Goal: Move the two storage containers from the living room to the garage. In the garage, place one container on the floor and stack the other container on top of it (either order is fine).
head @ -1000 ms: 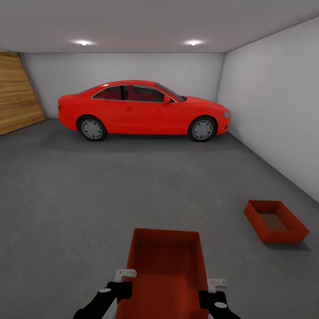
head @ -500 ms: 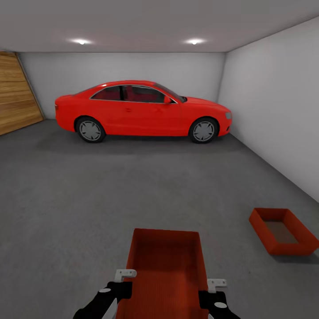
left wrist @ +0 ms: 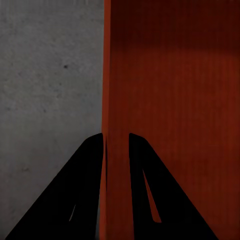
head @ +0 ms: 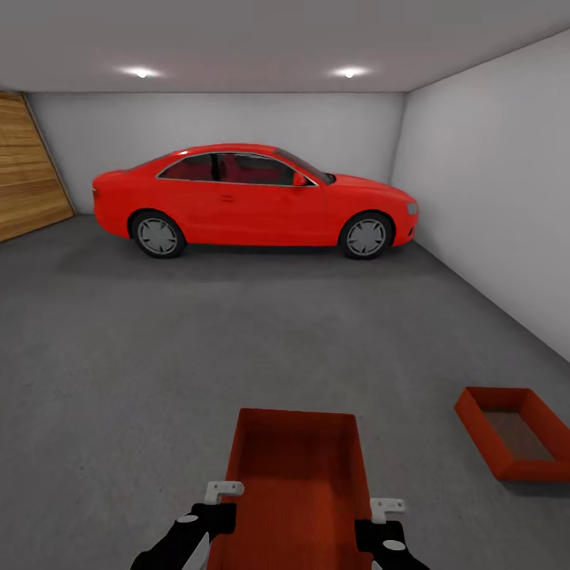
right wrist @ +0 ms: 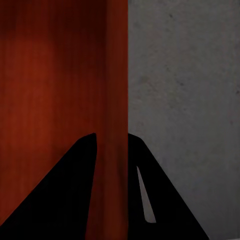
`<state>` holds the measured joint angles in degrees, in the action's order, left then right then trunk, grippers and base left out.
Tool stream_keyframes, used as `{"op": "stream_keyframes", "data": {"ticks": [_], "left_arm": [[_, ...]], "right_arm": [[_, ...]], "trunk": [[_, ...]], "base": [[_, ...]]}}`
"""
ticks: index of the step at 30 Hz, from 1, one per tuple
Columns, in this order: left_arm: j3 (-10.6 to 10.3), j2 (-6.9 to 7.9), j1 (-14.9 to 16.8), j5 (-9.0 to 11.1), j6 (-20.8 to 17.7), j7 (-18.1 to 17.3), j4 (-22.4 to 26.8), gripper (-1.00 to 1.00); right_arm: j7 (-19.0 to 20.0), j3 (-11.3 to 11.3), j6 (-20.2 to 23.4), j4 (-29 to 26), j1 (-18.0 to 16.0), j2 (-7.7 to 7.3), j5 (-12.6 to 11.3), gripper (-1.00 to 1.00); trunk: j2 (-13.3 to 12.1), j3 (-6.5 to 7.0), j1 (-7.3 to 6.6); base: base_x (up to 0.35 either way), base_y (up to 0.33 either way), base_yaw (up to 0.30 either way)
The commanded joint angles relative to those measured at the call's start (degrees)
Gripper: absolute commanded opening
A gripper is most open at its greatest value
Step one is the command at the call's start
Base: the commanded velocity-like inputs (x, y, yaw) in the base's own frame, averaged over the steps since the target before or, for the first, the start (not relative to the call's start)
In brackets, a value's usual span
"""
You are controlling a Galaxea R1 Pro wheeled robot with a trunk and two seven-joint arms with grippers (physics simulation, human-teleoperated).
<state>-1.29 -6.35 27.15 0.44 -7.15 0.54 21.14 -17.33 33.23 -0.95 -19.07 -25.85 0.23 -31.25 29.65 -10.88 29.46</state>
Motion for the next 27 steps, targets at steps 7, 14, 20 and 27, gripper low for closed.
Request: {"op": "stream_keyframes", "data": {"ticks": [7,14,20,27], "left_arm": [[0.3,0.39,0.0,-0.8,-0.4,0.5,0.0,-1.0],[0.3,0.41,0.0,-0.8,-0.4,0.5,0.0,-1.0],[0.2,0.38,0.0,-0.8,-0.4,0.5,0.0,-1.0],[0.2,0.37,0.0,-0.8,-0.4,0.5,0.0,-1.0]], "right_arm": [[-1.0,-0.2,-0.2,-0.1,-0.1,-0.76,0.5,-1.0],[-1.0,-0.2,-0.2,-0.1,-0.1,-0.76,0.5,-1.0],[-1.0,-0.2,-0.2,-0.1,-0.1,-0.76,0.5,-1.0],[-1.0,-0.2,-0.2,-0.1,-0.1,-0.76,0.5,-1.0]], "trunk": [[0.1,-0.09,0.05],[0.1,-0.09,0.05],[0.1,-0.09,0.05],[0.1,-0.09,0.05]], "base": [[0.322,0.0,0.0],[0.322,0.0,0.0],[0.322,0.0,0.0],[0.322,0.0,0.0]]}}
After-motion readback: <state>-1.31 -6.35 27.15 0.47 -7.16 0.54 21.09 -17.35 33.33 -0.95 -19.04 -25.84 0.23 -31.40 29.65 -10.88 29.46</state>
